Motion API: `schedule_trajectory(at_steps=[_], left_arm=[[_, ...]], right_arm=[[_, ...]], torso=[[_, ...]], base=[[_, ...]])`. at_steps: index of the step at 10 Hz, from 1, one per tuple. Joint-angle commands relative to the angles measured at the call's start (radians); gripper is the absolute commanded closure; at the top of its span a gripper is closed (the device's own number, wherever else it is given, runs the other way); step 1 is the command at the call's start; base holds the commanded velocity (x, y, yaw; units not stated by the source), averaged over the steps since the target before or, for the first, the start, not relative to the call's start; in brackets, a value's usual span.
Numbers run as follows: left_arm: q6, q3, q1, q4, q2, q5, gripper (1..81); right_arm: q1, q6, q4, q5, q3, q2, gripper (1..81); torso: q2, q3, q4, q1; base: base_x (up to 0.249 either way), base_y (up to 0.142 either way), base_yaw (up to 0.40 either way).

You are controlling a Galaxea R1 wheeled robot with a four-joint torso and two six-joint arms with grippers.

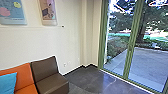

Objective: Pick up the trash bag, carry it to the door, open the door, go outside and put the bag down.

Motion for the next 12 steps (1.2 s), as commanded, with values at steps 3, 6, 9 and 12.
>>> schedule_trajectory(at_steps=[3, 6, 9, 12], left_arm=[[0.002, 0.003, -0.071, 0.005, 0.010, 0.052, 81.1], [0.002, 0.003, -0.067, 0.005, 0.013, 0.052, 81.1], [0.004, 0.003, -0.066, 0.008, 0.015, 0.052, 81.1], [0.010, 0.003, -0.067, 0.010, 0.015, 0.052, 81.1]], right_arm=[[0.064, -0.004, -0.001, -0.048, -0.001, 0.013, 1.0], [0.067, -0.003, -0.001, -0.007, 0.003, 0.010, 1.0], [0.067, -0.004, -0.004, -0.007, 0.017, 0.012, 1.0], [0.067, -0.004, -0.002, -0.007, 0.026, 0.012, 1.0]], torso=[[0.000, 0.000, 0.000, 0.000], [0.000, 0.000, 0.000, 0.000], [0.000, 0.000, 0.000, 0.000], [0.000, -0.095, 0.000, -0.001]], base=[[0.000, 0.000, -0.381], [0.000, 0.000, -0.381], [0.000, 0.000, -0.382], [0.000, 0.000, -0.382]])
